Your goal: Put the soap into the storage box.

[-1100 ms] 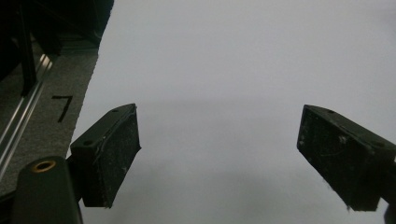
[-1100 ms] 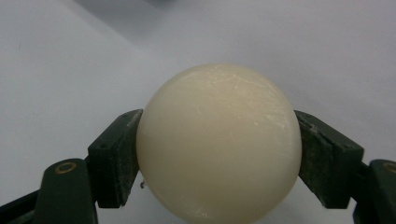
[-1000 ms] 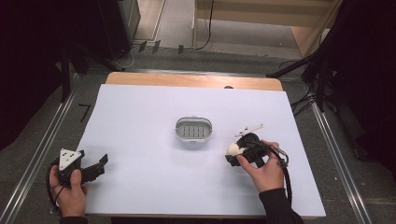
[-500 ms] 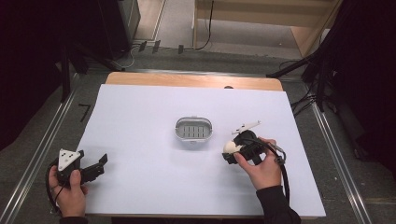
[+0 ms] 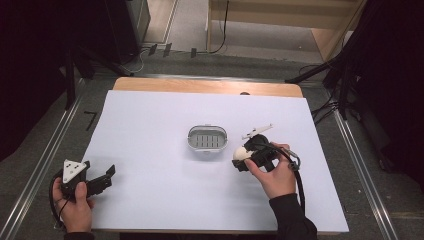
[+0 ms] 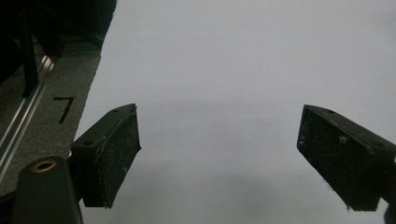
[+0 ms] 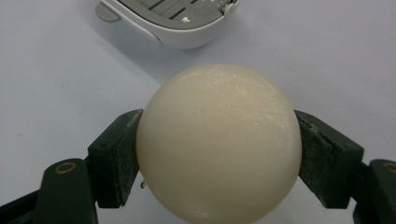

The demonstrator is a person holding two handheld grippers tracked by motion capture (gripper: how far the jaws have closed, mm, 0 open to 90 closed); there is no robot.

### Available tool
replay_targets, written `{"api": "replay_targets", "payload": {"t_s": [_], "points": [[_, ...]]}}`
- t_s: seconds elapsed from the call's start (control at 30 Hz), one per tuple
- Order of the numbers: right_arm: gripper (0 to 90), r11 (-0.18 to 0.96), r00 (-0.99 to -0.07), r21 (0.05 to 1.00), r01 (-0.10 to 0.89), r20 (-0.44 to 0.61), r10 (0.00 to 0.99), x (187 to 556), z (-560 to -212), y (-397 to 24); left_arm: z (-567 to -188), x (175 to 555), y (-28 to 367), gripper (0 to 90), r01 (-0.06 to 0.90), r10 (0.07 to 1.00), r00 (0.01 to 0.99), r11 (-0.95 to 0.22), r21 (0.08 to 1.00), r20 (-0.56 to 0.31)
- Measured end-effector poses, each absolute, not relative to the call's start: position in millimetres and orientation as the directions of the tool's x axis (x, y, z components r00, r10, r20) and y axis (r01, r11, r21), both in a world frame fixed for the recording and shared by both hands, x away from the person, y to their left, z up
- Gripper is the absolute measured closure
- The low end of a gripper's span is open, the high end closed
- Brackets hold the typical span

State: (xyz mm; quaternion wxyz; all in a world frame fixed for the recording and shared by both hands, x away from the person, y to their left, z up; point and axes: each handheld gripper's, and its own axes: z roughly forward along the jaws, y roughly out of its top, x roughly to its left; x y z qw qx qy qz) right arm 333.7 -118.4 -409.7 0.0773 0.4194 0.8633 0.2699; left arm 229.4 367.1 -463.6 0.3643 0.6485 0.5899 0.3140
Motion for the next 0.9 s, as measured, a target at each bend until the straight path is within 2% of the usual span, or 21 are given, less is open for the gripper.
{"api": "replay_targets", "payload": {"t_s": [0.9], "points": [[23.9,0.562,-0.683,0.512,0.65,0.071,0.727,354.7,-390.1,-81.3,-463.6,229.7,368.0,14.2,0.538,0.994,0.106,-0.03,0.843,-0.032]]}}
